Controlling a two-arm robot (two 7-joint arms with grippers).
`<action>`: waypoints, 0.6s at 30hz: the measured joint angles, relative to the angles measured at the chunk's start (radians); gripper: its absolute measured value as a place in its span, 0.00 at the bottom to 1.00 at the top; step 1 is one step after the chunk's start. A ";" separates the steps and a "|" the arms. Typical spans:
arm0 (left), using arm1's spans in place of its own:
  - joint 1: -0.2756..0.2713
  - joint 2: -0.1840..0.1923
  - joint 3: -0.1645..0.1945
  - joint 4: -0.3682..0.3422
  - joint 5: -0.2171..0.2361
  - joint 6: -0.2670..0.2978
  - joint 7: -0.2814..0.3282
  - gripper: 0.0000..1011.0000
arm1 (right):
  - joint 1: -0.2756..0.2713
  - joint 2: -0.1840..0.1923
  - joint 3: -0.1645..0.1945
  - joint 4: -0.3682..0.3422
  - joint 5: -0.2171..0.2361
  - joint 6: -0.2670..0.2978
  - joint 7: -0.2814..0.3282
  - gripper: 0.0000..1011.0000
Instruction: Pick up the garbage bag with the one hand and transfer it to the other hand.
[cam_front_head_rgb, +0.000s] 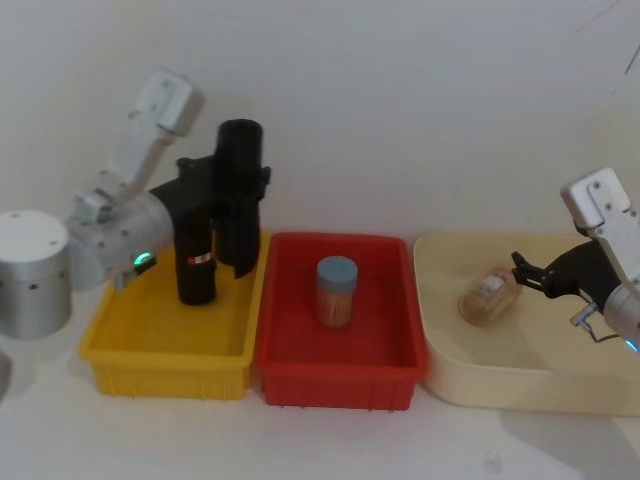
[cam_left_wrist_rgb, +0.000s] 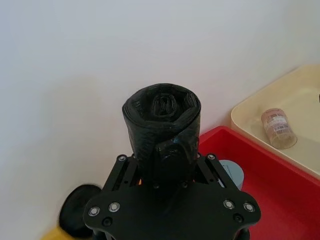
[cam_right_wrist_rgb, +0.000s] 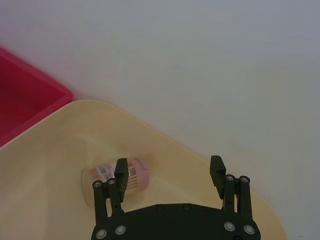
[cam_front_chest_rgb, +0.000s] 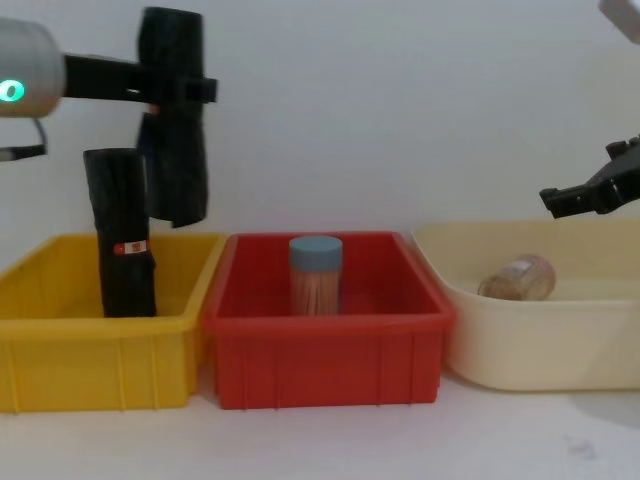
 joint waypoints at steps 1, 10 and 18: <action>-0.030 -0.019 0.022 0.037 0.014 -0.001 -0.003 0.36 | 0.000 0.000 0.000 0.000 0.000 0.000 0.000 0.99; -0.121 -0.095 0.071 0.175 0.050 -0.041 -0.012 0.36 | 0.000 0.000 0.000 0.000 0.000 0.000 0.000 0.99; -0.185 -0.166 0.088 0.291 0.054 -0.090 -0.029 0.36 | 0.000 0.000 0.000 0.000 0.000 0.000 0.000 0.99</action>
